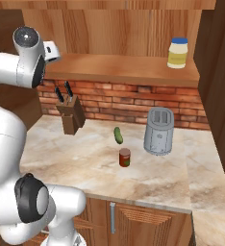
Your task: Pick the cans from the counter and place them in their designated side in the cabinet.
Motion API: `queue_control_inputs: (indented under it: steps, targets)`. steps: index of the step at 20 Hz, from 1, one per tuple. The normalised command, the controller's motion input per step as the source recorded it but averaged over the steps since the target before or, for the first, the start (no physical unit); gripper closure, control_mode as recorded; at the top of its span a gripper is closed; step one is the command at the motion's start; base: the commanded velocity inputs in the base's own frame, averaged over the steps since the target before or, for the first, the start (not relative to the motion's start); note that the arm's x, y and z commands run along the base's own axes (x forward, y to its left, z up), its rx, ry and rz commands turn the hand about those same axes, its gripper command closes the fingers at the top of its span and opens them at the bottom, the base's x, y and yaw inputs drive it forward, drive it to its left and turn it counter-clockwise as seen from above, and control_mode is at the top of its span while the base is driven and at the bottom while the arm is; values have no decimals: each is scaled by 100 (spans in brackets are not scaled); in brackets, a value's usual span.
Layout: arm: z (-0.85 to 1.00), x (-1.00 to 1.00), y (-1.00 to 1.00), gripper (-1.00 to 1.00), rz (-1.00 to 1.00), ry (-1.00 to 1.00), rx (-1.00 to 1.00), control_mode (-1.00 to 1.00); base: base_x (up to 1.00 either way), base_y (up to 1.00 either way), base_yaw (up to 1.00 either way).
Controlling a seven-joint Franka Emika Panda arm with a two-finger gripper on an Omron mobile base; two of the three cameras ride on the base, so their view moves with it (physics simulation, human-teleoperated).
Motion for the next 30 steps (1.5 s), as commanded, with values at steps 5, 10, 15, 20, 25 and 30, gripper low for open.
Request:
queue_control_inputs:
  steps: [5, 10, 15, 20, 25, 30]
  targets:
    - [0, 24, 9, 100, 0, 0, 0, -100, 0, 0, 0]
    - [0, 26, 9, 100, 0, 0, 0, -100, 0, 0, 0]
    - [0, 25, 11, 100, 0, 0, 0, -100, 0, 0, 0]
    - [0, 24, 12, 100, 0, 2, 0, -100, 0, 0, 0]
    - [0, 23, 12, 100, 0, 2, -1, -100, 0, 0, 0]
    - [0, 26, 12, 100, 0, 1, -2, -100, 0, 0, 0]
